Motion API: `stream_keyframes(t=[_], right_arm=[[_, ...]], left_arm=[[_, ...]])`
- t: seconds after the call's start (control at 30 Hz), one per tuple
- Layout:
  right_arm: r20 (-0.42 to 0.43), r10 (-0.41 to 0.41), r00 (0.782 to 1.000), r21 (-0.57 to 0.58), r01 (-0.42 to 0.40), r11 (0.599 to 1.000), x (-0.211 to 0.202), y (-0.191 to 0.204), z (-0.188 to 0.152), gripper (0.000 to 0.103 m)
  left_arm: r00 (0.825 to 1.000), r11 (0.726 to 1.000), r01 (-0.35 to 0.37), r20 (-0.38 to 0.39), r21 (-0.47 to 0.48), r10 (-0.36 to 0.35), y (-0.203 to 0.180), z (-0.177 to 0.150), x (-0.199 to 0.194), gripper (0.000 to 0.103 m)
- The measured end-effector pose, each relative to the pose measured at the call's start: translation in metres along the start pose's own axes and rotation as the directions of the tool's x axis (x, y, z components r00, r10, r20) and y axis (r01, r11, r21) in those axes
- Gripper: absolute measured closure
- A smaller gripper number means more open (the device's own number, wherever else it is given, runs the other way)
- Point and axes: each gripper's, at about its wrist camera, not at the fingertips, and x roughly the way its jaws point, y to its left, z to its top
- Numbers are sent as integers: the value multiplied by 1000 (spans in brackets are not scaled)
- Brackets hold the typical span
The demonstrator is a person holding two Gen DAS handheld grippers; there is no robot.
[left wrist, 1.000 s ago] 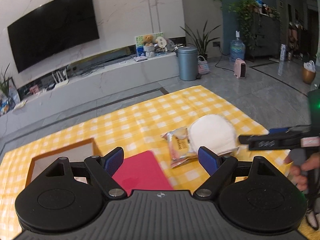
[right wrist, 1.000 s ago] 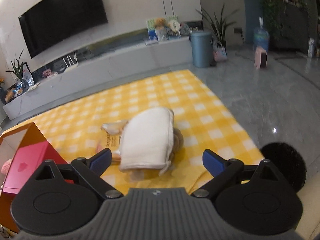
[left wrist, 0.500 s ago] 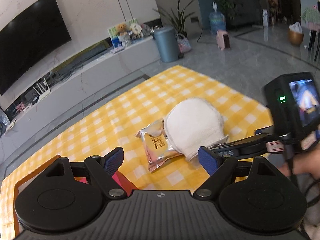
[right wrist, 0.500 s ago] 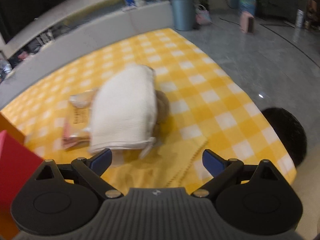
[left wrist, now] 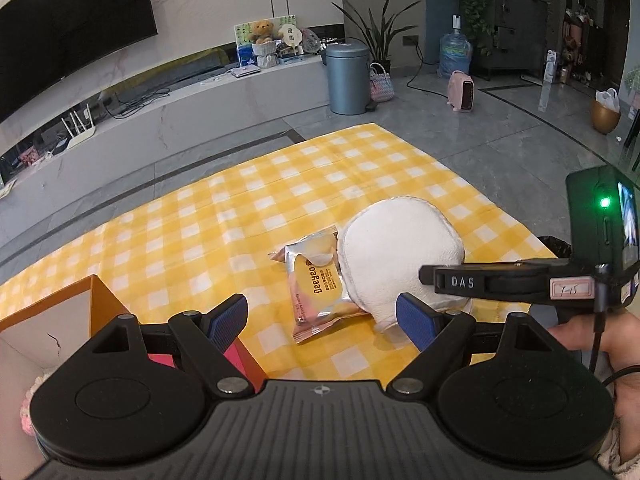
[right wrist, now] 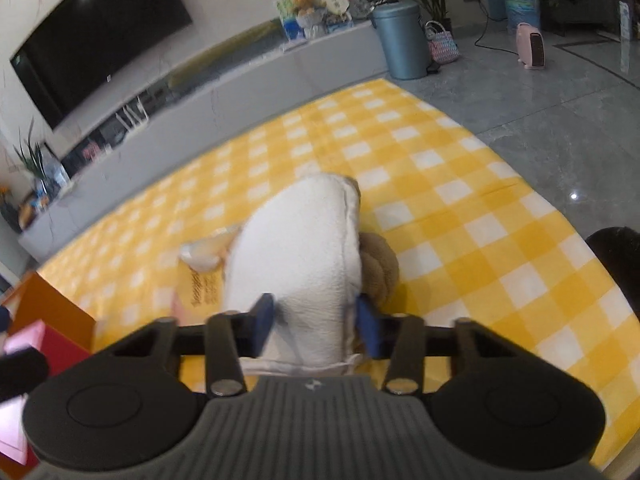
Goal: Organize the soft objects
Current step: 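Grasp the round white cotton pad with the right gripper and lift it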
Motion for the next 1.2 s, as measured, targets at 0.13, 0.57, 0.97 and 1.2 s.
stream_keyframes(t=[0.13,0.57,0.97,1.2], right_arm=[[-6,105,994,18,-104,994,-14,-8,-3,93],[-84,268,960,74,-262,962,8,8,-4,75],[38,223,974,-40,-221,974,-49,6,-8,100],[150,194,969,-49,-189,981,-85,-6,-8,100]], left_arm=[[1000,1000,0,5,-2,0,4,1,-2,4],[997,999,9,-80,33,-6,22,34,49,4],[963,1000,11,-270,-14,-15,22,59,143,4],[940,996,-65,-333,60,81,1,55,174,4]])
